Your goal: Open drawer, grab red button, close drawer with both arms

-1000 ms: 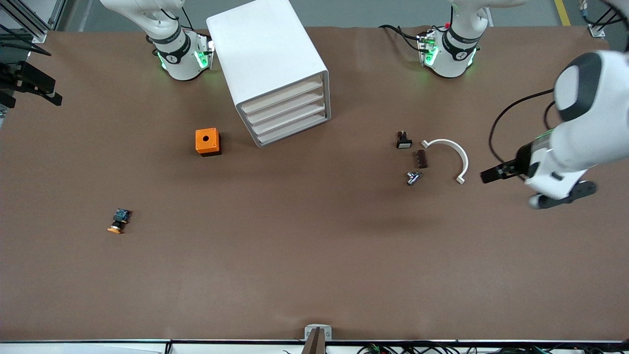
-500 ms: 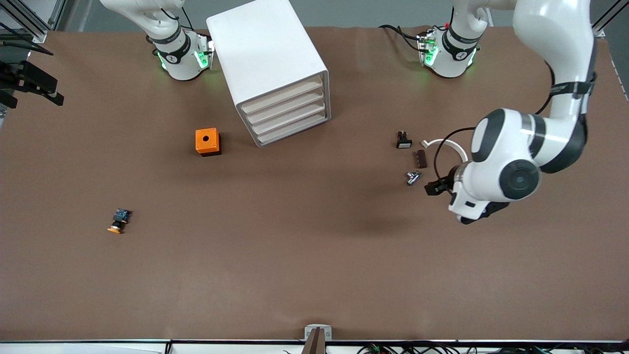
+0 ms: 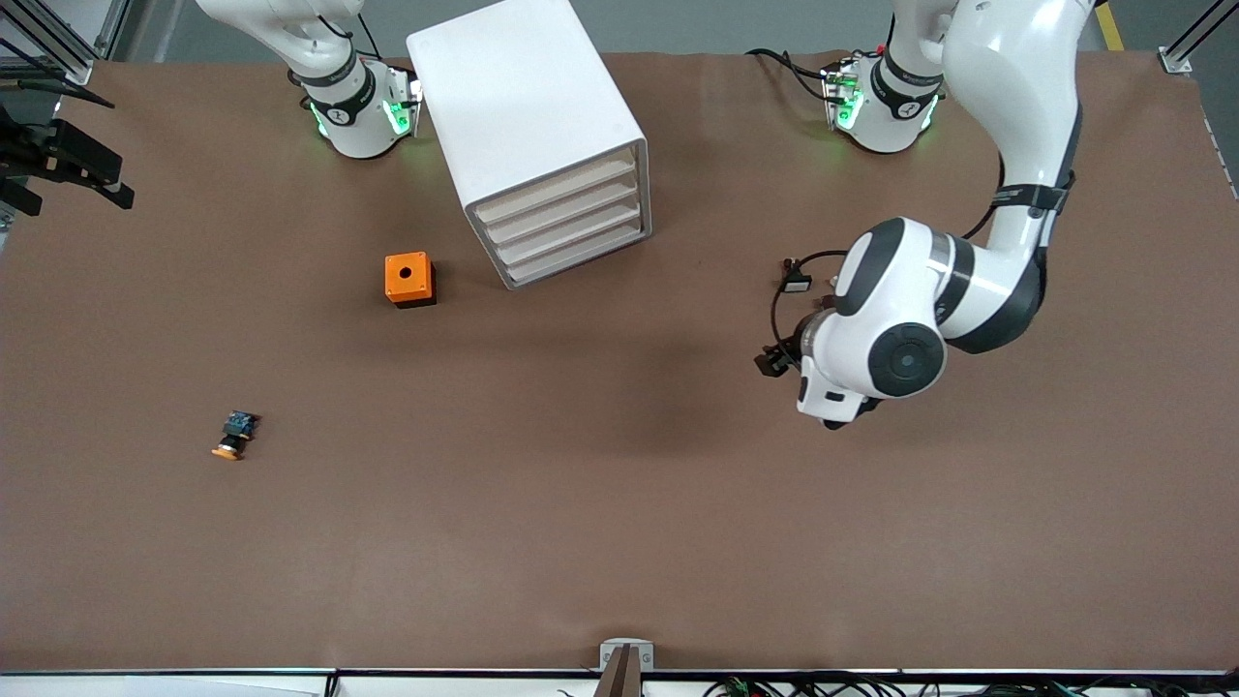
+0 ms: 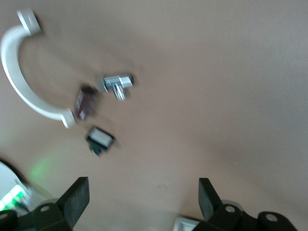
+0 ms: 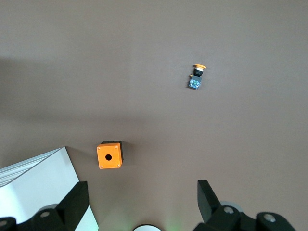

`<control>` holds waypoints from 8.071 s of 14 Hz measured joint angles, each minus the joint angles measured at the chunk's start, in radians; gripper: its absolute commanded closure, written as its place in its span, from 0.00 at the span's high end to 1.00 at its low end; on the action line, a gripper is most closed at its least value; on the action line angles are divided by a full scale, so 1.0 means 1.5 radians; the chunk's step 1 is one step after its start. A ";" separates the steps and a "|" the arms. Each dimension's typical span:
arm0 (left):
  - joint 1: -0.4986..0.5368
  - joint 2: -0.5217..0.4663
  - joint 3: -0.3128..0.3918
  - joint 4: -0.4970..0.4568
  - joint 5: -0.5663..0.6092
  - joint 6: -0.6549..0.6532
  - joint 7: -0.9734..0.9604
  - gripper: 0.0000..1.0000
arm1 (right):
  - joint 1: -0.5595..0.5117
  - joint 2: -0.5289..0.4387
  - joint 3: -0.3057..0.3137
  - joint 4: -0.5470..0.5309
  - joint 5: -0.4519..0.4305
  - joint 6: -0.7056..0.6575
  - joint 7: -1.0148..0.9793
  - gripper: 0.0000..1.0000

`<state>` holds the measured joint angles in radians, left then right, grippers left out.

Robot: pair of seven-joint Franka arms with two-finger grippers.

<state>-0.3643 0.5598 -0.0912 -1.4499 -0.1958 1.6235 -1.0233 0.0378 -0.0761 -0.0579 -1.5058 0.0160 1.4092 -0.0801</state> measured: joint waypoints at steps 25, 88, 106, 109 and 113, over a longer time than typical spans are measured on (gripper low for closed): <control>-0.118 0.204 -0.029 0.045 -0.501 -0.125 -0.712 0.61 | 0.009 -0.003 -0.010 -0.006 0.000 0.000 0.000 1.00; 0.280 -0.096 -0.035 0.146 -0.131 -0.263 0.329 1.00 | 0.293 0.155 -0.004 -0.069 0.055 0.112 0.745 1.00; 0.274 -0.402 0.043 -0.194 0.049 -0.108 0.567 1.00 | 0.544 0.204 -0.004 -0.161 0.060 0.347 1.098 0.99; 0.242 -0.406 0.060 -0.200 0.069 -0.095 0.569 1.00 | 0.563 0.225 -0.004 -0.162 0.060 0.378 1.127 0.99; 0.227 -0.406 0.060 -0.213 0.085 -0.064 0.569 1.00 | 0.591 0.257 -0.004 -0.162 0.060 0.411 1.164 0.99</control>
<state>-0.0240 -0.0490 -0.0017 -1.7688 -0.0685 1.5270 -0.1694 0.9240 0.3095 -0.0636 -1.7485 0.1064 2.0263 1.6655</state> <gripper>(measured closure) 0.000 0.004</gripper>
